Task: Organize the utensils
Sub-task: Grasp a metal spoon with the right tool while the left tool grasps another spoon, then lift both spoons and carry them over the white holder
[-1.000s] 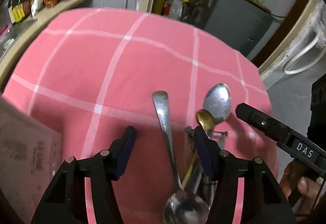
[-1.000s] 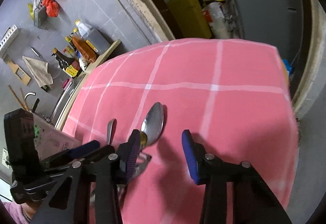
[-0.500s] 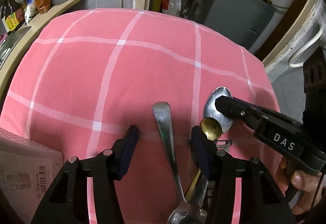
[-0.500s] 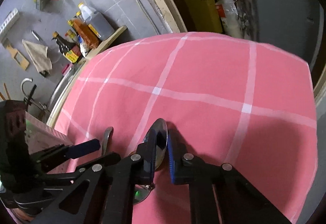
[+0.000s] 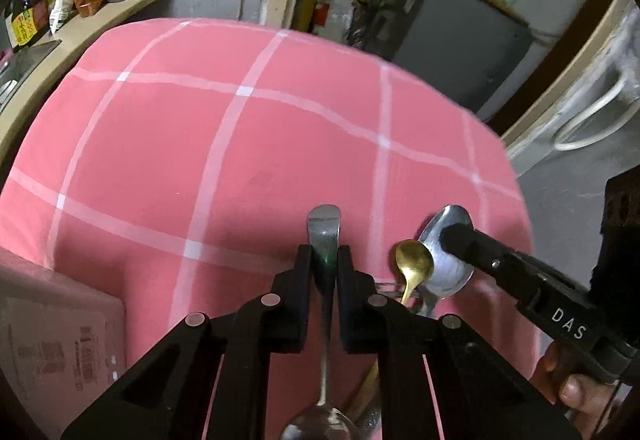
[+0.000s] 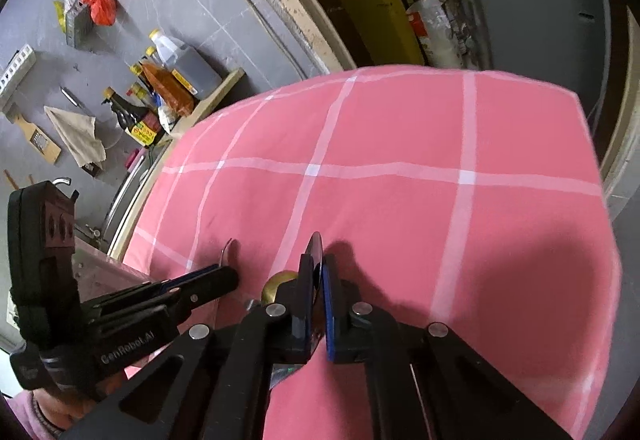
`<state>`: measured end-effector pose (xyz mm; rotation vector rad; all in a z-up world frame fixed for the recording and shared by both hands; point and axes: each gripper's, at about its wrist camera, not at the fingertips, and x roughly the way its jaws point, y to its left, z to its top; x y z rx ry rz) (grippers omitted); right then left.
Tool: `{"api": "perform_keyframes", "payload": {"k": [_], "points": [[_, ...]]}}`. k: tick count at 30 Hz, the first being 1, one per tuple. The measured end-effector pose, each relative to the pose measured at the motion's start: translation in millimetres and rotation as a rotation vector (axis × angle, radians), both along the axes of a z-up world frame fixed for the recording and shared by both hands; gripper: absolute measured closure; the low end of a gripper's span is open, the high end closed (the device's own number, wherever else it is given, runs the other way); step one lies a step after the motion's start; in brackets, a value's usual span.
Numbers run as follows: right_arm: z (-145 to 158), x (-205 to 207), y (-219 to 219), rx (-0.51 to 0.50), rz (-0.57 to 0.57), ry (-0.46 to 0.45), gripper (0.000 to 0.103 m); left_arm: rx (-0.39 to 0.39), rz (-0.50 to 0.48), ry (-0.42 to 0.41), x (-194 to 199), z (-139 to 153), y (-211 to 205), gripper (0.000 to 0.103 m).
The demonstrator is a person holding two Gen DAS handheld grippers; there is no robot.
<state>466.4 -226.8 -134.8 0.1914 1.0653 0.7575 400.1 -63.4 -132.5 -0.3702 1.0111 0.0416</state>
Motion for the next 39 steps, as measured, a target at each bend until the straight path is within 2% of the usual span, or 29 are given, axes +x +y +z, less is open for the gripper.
{"api": "perform_keyframes", "payload": {"k": [6, 9, 15, 20, 22, 25, 35, 39], "points": [[33.2, -28.0, -14.8, -0.036, -0.054, -0.13, 0.099, -0.104, -0.058, -0.188, -28.2, 33.2, -3.4, 0.095], [56.8, -44.5, -21.8, -0.068, -0.085, -0.215, 0.099, -0.146, -0.074, -0.25, -39.3, 47.3, -3.4, 0.095], [89.9, -69.2, -29.1, -0.122, -0.127, -0.365, 0.1, -0.164, -0.087, -0.362, -52.2, 78.3, -3.5, 0.095], [108.7, -82.0, -29.9, -0.125, -0.157, -0.418, 0.1, -0.167, -0.099, -0.41, -54.2, 100.0, 0.4, 0.096], [117.7, -87.1, -30.0, -0.117, -0.168, -0.436, 0.1, -0.168, -0.103, -0.428, -56.8, 111.8, 2.7, 0.103], [136.9, -95.8, -28.1, -0.099, -0.18, -0.476, 0.1, -0.137, -0.107, -0.445, -63.0, 127.2, 5.7, 0.103], [187.6, -113.9, 3.9, -0.042, -0.177, -0.565, 0.1, -0.171, -0.108, -0.493, -79.7, 163.0, 36.0, 0.103], [212.4, -127.1, 18.6, 0.002, -0.166, -0.609, 0.1, -0.15, -0.116, -0.523, -94.5, 191.1, 54.1, 0.103]]}}
